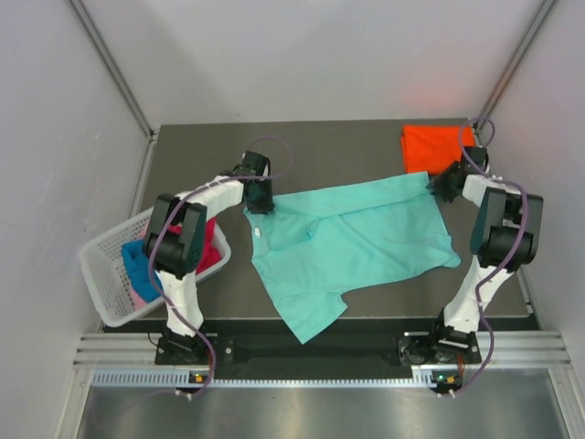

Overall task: Fold and stack the t-shirts
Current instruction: Fold the tshirt

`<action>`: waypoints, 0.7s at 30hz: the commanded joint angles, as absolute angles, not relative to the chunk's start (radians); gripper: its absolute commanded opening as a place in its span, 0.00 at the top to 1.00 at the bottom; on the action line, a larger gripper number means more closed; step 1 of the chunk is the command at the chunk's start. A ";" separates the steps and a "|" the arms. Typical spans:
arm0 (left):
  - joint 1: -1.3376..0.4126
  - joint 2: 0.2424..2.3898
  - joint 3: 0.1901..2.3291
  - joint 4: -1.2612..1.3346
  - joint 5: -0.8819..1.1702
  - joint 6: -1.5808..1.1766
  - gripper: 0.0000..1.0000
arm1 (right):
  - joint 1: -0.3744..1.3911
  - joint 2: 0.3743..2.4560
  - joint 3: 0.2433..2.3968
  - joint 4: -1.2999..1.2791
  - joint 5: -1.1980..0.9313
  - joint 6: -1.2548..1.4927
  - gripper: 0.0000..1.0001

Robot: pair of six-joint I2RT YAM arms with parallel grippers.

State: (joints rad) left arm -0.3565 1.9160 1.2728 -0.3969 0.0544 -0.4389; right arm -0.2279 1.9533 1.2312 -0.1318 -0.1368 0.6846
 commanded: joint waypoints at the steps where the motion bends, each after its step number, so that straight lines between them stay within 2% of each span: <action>1: -0.356 1.925 1.429 -0.452 -0.033 -0.407 0.71 | -0.250 1.847 1.270 -0.222 -0.127 0.626 0.68; 7: -0.434 1.696 1.366 -0.492 -0.060 -0.368 0.69 | -0.299 1.671 1.289 -0.512 -0.042 0.572 0.60; 14: -0.748 1.399 1.103 -0.480 0.040 -0.371 0.67 | -0.403 1.423 1.122 -0.698 -0.081 0.624 0.59; 21: -1.064 1.169 0.876 -0.456 -0.054 -0.442 0.66 | -0.537 1.275 0.893 -0.738 -0.145 0.558 0.58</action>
